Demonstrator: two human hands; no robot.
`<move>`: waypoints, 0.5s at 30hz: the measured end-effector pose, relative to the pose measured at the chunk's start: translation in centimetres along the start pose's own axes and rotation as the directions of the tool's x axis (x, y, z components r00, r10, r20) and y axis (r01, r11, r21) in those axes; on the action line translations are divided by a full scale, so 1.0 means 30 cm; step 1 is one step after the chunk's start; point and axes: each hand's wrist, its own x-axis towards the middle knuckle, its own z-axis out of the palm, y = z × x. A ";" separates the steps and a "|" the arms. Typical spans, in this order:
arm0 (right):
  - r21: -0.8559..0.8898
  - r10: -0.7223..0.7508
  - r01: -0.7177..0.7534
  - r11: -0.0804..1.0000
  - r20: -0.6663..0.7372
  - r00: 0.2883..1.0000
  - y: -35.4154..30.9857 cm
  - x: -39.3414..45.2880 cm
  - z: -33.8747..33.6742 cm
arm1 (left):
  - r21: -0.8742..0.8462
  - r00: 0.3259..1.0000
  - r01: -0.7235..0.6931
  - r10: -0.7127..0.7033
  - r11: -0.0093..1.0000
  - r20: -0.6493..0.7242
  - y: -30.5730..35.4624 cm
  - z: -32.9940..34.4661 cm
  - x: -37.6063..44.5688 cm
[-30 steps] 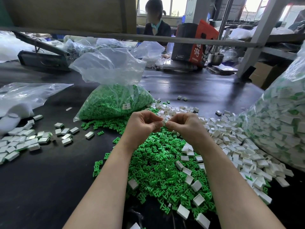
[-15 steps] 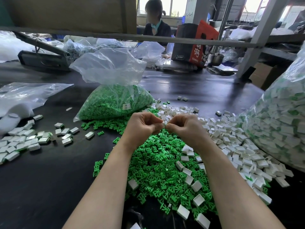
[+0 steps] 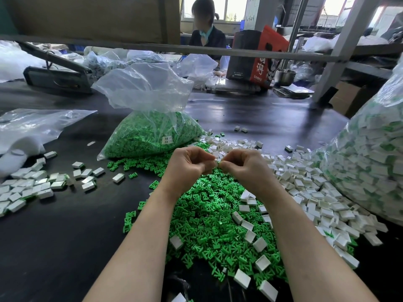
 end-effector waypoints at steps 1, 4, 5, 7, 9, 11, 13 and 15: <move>0.011 -0.004 0.004 1.000 -0.010 1.000 0.000 0.001 0.000 | -0.015 1.000 0.004 -0.004 1.000 -0.006 -0.003 0.001 0.001; -0.018 -0.024 0.023 1.000 -0.045 0.999 0.000 0.007 0.001 | -0.073 1.000 0.024 -0.025 0.997 -0.008 -0.009 0.002 0.004; -0.034 -0.031 0.030 0.999 -0.047 0.998 -0.001 0.008 0.001 | -0.085 1.000 0.030 -0.031 0.996 -0.005 -0.011 0.000 0.004; -0.057 -0.053 0.050 0.997 -0.053 0.997 -0.001 0.011 0.002 | -0.120 0.999 0.047 -0.048 0.992 -0.004 -0.012 -0.004 0.005; -0.070 -0.077 0.072 0.995 -0.078 0.994 0.000 0.013 0.003 | -0.210 0.996 0.089 -0.092 0.974 -0.004 -0.009 -0.008 0.005; -0.094 -0.105 0.094 0.991 -0.120 0.987 0.003 0.015 0.007 | -0.331 0.988 0.146 -0.153 0.932 0.006 -0.004 -0.010 0.005; -0.123 -0.158 0.138 0.983 -0.168 0.973 0.005 0.016 0.015 | -0.429 0.977 0.206 -0.209 0.880 0.040 -0.001 -0.014 0.007; -0.151 -0.214 0.187 0.971 -0.195 0.957 0.004 0.016 0.018 | -0.519 0.961 0.267 -0.260 0.812 0.089 0.002 -0.018 0.010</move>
